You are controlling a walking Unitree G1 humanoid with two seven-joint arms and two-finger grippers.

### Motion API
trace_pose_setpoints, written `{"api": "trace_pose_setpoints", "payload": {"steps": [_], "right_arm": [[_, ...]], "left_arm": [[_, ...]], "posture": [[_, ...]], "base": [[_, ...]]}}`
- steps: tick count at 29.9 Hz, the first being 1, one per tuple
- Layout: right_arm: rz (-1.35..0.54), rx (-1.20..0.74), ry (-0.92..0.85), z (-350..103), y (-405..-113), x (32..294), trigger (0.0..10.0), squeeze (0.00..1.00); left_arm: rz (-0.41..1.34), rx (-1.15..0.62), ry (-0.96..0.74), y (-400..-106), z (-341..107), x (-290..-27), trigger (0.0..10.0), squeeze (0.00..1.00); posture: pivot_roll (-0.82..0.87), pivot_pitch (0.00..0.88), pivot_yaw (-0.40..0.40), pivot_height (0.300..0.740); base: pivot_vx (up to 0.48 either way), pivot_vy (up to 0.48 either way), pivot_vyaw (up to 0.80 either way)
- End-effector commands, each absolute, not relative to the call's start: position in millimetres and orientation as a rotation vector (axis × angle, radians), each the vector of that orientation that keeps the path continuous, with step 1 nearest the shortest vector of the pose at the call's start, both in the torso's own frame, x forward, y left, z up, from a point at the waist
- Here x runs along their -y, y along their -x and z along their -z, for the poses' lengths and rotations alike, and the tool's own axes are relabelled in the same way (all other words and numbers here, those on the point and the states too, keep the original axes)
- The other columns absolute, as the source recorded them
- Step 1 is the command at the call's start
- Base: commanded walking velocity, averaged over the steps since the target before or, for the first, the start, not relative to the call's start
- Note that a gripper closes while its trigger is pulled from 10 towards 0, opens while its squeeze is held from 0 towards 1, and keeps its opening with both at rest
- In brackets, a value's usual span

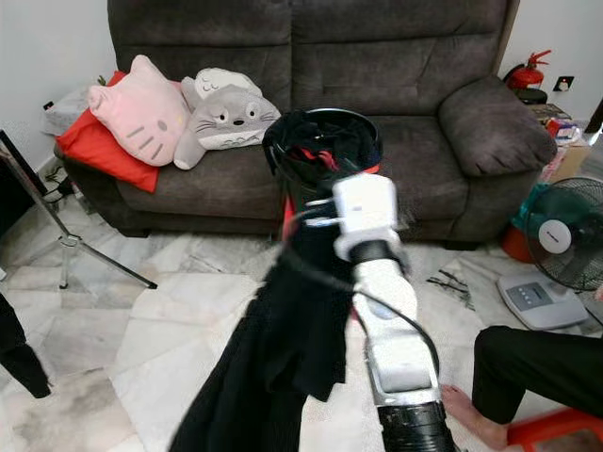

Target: Hang hanger

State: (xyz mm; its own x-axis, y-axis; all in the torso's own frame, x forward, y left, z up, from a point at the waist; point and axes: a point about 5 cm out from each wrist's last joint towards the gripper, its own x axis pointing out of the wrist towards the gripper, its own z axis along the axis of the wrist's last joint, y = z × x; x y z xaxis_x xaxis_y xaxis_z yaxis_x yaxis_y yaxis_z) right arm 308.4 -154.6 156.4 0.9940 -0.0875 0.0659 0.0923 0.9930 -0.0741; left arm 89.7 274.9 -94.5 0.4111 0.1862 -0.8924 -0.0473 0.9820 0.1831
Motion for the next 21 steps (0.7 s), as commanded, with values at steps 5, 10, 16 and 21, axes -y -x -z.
{"api": "trace_pose_setpoints", "payload": {"steps": [5, 10, 16, 21], "right_arm": [[0.184, -0.076, -0.067, -126, -305, 172, 10.0, 0.0], [0.197, -0.107, -0.097, -120, -305, 170, 10.0, 0.0], [0.167, -0.068, -0.096, -124, -304, 163, 10.0, 0.0], [0.13, -0.039, 0.0, -128, -304, 163, 10.0, 0.0]], "left_arm": [[-0.165, -1.144, -0.147, -88, 93, -281, 10.0, 0.0], [-0.164, -1.147, -0.143, -88, 93, -280, 10.0, 0.0], [-0.174, -1.144, -0.131, -87, 94, -279, 10.0, 0.0], [-0.184, -1.145, -0.121, -86, 95, -278, 10.0, 0.0]], "posture": [[-0.07, 0.0, 0.074, 0.716], [-0.06, 0.0, 0.066, 0.716], [-0.06, 0.0, 0.055, 0.716], [-0.06, 0.0, 0.047, 0.716]], "base": [[0.0, 0.0, 0.0], [0.0, 0.0, 0.0], [0.0, 0.0, 0.0], [0.0, 0.0, 0.0]]}}
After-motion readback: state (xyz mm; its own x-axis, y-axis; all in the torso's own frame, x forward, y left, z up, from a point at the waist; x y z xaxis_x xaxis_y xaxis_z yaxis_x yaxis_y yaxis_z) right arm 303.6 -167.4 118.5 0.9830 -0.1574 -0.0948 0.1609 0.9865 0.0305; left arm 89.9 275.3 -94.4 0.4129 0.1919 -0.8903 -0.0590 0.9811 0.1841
